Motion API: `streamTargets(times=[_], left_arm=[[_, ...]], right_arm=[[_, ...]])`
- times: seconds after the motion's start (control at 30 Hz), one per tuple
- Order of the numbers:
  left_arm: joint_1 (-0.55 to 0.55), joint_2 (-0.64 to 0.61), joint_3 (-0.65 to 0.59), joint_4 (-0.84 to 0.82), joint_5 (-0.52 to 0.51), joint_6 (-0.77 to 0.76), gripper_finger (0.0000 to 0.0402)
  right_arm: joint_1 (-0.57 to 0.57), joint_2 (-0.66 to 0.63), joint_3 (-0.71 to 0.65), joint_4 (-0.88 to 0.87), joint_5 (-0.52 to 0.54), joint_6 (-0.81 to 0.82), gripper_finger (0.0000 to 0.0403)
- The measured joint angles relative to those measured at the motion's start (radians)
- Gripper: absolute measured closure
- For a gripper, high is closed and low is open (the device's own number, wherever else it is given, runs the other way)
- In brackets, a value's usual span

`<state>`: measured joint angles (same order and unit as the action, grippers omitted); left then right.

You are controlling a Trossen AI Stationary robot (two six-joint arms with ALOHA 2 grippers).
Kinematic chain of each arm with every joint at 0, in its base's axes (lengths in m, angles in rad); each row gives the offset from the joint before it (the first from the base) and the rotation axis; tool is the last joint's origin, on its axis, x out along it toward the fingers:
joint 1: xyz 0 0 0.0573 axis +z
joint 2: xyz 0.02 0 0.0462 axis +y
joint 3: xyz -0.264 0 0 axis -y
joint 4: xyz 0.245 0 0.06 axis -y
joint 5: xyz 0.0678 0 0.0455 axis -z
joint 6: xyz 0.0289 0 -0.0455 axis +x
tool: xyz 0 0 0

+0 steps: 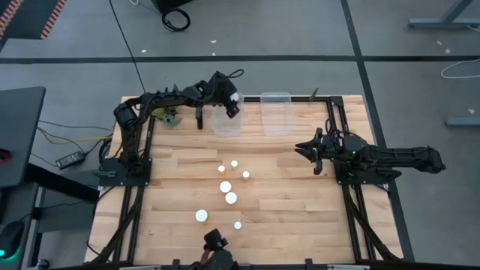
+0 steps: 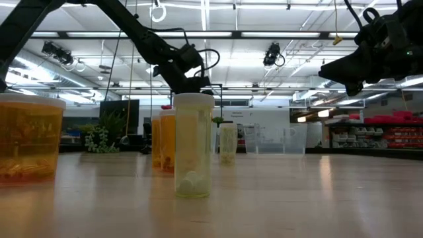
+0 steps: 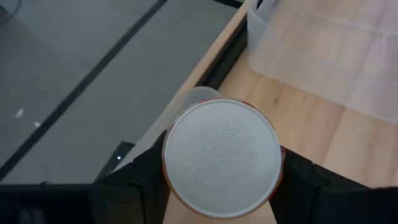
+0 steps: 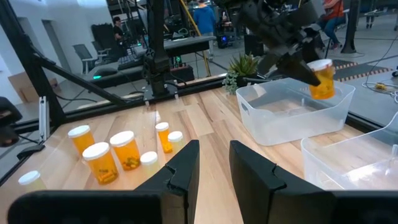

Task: Pick and place medicine bottles into bin by pill shape (circle, oval)
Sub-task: Put the large orange pill bottle into the left transparent bin

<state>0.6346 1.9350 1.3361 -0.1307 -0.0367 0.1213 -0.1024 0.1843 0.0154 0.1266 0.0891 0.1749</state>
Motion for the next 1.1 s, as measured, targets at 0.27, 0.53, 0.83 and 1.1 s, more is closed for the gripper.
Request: streamTargets(times=[0.27,0.53,0.83,1.1], left_arm=[[0.0,0.0,-0.001,-0.041,-0.001,-0.034,0.0179],[-0.004,0.035,-0.002,-0.075,0.0,-0.051,0.018],[-0.004,0.077,-0.002,-0.07,0.0,-0.035,0.0182],[-0.003,0.081,-0.002,-0.055,0.001,-0.023,0.0181]], right_arm=[[0.0,0.0,0.0,-0.001,0.0,0.0,0.0308],[0.0,0.0,0.0,-0.006,0.0,0.0,0.0308],[0.0,0.0,0.0,-0.006,0.0,0.0,0.0308],[0.0,0.0,0.0,-0.006,0.0,0.0,0.0308]])
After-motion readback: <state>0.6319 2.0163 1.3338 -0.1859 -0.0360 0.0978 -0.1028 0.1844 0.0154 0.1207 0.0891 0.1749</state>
